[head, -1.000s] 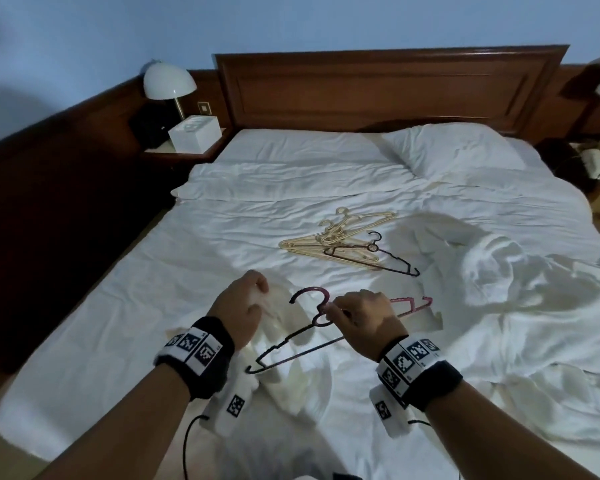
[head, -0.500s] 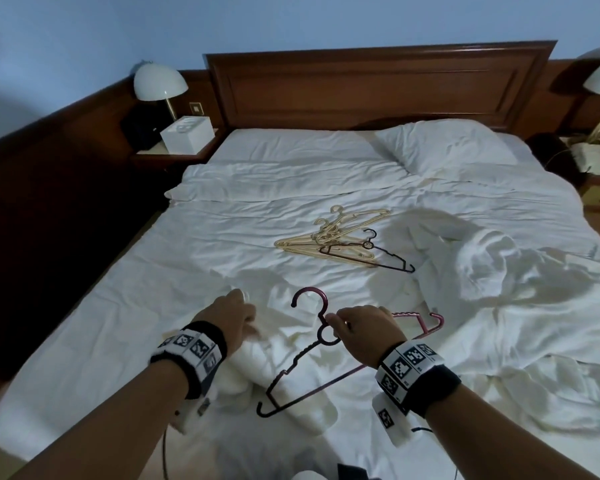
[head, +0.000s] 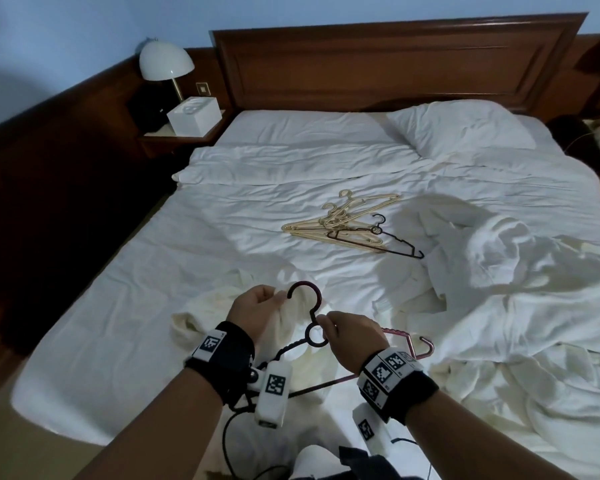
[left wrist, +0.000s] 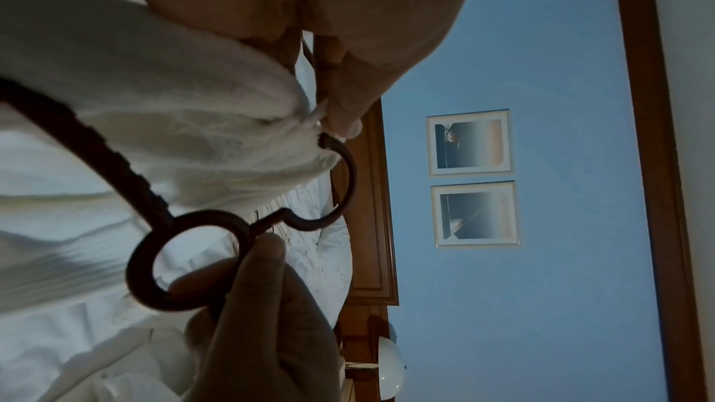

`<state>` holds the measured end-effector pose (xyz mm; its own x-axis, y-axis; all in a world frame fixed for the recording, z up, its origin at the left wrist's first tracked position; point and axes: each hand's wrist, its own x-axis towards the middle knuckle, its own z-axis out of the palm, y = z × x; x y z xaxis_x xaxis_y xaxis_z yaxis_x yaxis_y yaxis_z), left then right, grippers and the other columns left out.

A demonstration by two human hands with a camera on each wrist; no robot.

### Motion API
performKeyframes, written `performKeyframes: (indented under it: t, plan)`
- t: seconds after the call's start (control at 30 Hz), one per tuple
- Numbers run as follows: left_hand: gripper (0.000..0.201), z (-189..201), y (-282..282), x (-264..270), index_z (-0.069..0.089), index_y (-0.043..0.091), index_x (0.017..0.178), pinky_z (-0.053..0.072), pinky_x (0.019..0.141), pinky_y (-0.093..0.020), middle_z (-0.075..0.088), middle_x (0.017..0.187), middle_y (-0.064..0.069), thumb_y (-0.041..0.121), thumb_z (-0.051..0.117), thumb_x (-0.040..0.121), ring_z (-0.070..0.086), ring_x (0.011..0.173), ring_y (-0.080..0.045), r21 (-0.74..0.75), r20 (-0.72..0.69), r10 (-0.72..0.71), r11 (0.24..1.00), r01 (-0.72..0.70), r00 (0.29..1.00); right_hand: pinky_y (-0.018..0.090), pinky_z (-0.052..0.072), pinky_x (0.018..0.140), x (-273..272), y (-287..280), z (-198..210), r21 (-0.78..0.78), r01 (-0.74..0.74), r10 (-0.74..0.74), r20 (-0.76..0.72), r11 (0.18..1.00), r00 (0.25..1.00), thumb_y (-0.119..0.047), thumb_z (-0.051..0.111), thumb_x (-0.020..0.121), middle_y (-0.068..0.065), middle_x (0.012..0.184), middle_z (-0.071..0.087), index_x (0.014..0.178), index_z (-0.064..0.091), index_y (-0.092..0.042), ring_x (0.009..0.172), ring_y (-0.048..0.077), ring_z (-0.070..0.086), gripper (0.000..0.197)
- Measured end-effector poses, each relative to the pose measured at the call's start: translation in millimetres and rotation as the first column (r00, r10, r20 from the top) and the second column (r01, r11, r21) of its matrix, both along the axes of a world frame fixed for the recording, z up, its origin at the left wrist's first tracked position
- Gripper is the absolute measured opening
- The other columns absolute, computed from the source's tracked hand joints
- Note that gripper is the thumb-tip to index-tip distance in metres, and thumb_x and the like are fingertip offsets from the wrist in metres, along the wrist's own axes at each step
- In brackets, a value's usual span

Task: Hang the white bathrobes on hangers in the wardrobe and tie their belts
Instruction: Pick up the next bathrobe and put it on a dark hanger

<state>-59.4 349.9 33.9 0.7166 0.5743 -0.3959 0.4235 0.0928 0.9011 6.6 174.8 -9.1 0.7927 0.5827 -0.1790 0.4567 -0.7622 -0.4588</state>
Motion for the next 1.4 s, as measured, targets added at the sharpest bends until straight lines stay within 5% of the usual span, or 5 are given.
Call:
performKeyframes:
  t: [0.5, 0.77, 1.1, 1.27, 1.4]
  plan:
    - [0.040, 0.8, 0.5, 5.8, 0.051, 0.025, 0.095, 0.054, 0.081, -0.037, 0.071, 0.093, -0.006, 0.028, 0.082, 0.070, 0.068, 0.086, -0.022, 0.171, -0.002, -0.131, 0.977, 0.130, 0.991, 0.035, 0.044, 0.078, 0.0, 7.1, -3.8, 0.171, -0.218, 0.210, 0.064, 0.961, 0.976, -0.065, 0.020, 0.086, -0.003, 0.082, 0.067, 0.086, 0.064, -0.023, 0.083, 0.020, 0.060, 0.060]
    - [0.049, -7.4, 6.2, -13.3, 0.051, 0.037, 0.108, 0.044, 0.065, -0.017, 0.059, 0.095, 0.013, 0.042, 0.080, 0.069, 0.059, 0.085, -0.006, 0.386, -0.367, -0.545, 0.647, 0.657, 0.753, 0.030, 0.043, 0.076, 19.5, -7.3, 2.0, 0.304, -0.147, 0.155, 0.000, 0.941, 0.988, -0.037, 0.042, 0.097, -0.021, 0.071, 0.054, 0.088, 0.065, -0.027, 0.077, 0.009, 0.053, 0.026]
    - [0.027, -14.3, -5.5, -30.8, 0.050, 0.046, 0.097, 0.048, 0.072, -0.025, 0.060, 0.078, 0.012, 0.028, 0.064, 0.082, 0.057, 0.071, -0.005, 0.528, -0.378, -0.638, 0.446, 0.723, 0.670, 0.025, 0.047, 0.066, 4.7, -7.4, -22.9, 0.292, 0.029, 0.094, -0.397, 0.956, 0.913, -0.027, 0.053, 0.094, -0.006, 0.075, 0.061, 0.097, 0.050, -0.027, 0.068, 0.011, 0.056, 0.004]
    - [0.038, -10.7, -1.5, -39.9, 0.049, 0.046, 0.107, 0.044, 0.084, -0.022, 0.063, 0.105, 0.015, 0.022, 0.058, 0.080, 0.058, 0.092, -0.008, 0.605, -0.370, -0.734, 0.276, 0.747, 0.570, 0.033, 0.045, 0.101, 9.0, -3.3, -32.9, 0.274, -0.072, 0.174, -0.370, 0.959, 0.913, -0.037, 0.080, 0.075, -0.001, 0.120, 0.042, 0.137, 0.048, -0.032, 0.111, 0.015, 0.052, 0.070]
    - [0.040, -6.4, 7.9, -47.4, 0.041, 0.047, 0.111, 0.042, 0.084, -0.022, 0.061, 0.113, 0.014, 0.026, 0.057, 0.082, 0.059, 0.099, -0.012, 0.624, -0.444, -0.728, 0.168, 0.763, 0.522, 0.035, 0.046, 0.093, 2.7, 6.4, -34.1, 0.251, -0.217, 0.282, -0.261, 0.943, 0.923, -0.043, 0.075, 0.075, 0.004, 0.105, 0.063, 0.103, 0.068, -0.015, 0.105, 0.023, 0.058, 0.041]
